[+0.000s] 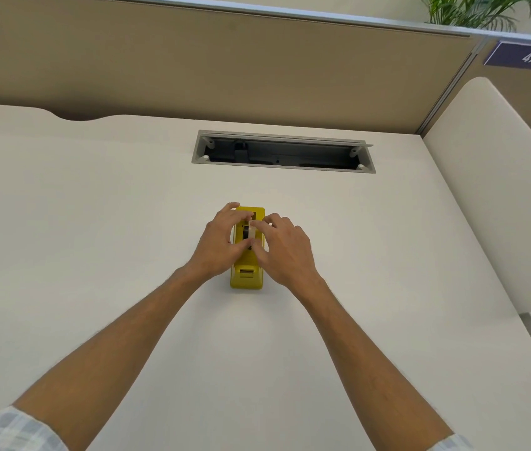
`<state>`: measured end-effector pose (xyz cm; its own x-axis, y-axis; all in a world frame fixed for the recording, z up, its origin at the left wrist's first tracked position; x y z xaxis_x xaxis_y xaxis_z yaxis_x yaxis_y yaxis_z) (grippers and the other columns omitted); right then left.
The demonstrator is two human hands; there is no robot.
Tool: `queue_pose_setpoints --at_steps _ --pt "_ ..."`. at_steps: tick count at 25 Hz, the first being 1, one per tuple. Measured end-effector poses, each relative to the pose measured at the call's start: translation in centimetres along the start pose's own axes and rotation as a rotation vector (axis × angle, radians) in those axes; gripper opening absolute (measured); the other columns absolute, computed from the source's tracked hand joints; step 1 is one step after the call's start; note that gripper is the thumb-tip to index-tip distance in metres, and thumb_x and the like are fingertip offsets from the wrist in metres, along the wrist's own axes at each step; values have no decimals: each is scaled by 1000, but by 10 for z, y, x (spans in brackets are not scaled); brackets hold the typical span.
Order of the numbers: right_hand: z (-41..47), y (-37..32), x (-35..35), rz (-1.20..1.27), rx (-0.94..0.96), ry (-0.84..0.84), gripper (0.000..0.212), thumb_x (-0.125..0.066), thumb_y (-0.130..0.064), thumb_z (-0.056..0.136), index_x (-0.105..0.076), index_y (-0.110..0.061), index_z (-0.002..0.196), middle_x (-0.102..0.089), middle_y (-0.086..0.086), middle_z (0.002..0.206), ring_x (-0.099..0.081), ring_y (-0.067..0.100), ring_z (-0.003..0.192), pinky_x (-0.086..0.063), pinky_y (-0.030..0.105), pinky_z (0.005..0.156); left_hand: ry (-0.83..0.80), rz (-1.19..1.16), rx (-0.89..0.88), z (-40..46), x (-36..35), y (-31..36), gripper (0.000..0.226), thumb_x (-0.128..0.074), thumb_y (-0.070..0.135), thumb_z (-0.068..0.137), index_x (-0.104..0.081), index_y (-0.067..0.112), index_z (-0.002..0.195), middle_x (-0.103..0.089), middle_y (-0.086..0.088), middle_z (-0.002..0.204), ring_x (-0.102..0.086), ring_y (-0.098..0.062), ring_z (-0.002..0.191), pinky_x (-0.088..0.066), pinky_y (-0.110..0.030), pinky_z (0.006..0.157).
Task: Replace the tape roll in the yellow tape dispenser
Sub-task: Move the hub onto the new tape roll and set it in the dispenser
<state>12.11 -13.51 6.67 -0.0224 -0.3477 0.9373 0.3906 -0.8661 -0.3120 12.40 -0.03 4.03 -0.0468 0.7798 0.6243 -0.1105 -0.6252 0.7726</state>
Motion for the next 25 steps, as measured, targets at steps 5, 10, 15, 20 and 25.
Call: queue_pose_setpoints --at_steps 5,10,15,20,25 --pt "8 -1 1 -61 -7 20 29 -44 -29 99 -62 -23 121 -61 3 116 -56 23 102 -44 37 79 -23 39 -29 3 -2 -3 40 -67 23 88 -60 19 127 -52 3 140 -27 -14 141 -26 -34 106" --pt "12 -5 3 -63 -1 42 26 -46 -25 99 -66 -22 115 -64 3 106 -57 22 94 -42 34 75 -9 -13 -47 1 -2 -5 37 -67 23 88 -61 25 125 -51 13 132 -28 -2 133 -30 -30 101" --pt "13 -6 3 -71 32 45 24 -47 -23 99 -69 -20 107 -66 2 96 -57 22 86 -39 32 69 -14 35 -59 2 0 -6 40 -70 25 86 -62 25 125 -55 1 138 -34 -15 138 -34 -38 105" --pt "17 -5 4 -87 22 45 24 -47 -23 99 -70 -22 105 -67 0 91 -56 22 83 -38 31 66 -15 119 -70 2 0 -7 42 -69 29 86 -60 26 127 -57 3 138 -35 -19 139 -32 -48 109" --pt "21 -5 3 -117 23 55 23 -47 -23 98 -70 -21 99 -67 -1 89 -56 20 81 -38 31 64 -7 159 -103 1 -1 -6 44 -68 28 87 -58 24 130 -58 4 137 -37 -20 139 -33 -49 110"
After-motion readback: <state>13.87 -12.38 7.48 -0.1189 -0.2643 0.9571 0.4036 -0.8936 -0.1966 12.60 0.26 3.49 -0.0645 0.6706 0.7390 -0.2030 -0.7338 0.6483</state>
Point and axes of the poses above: each hand's wrist, its own z-axis towards the middle knuckle, its own x-axis out of the back of the hand, y = z × x, the point moved 4 cm from there along z, towards the middle knuckle
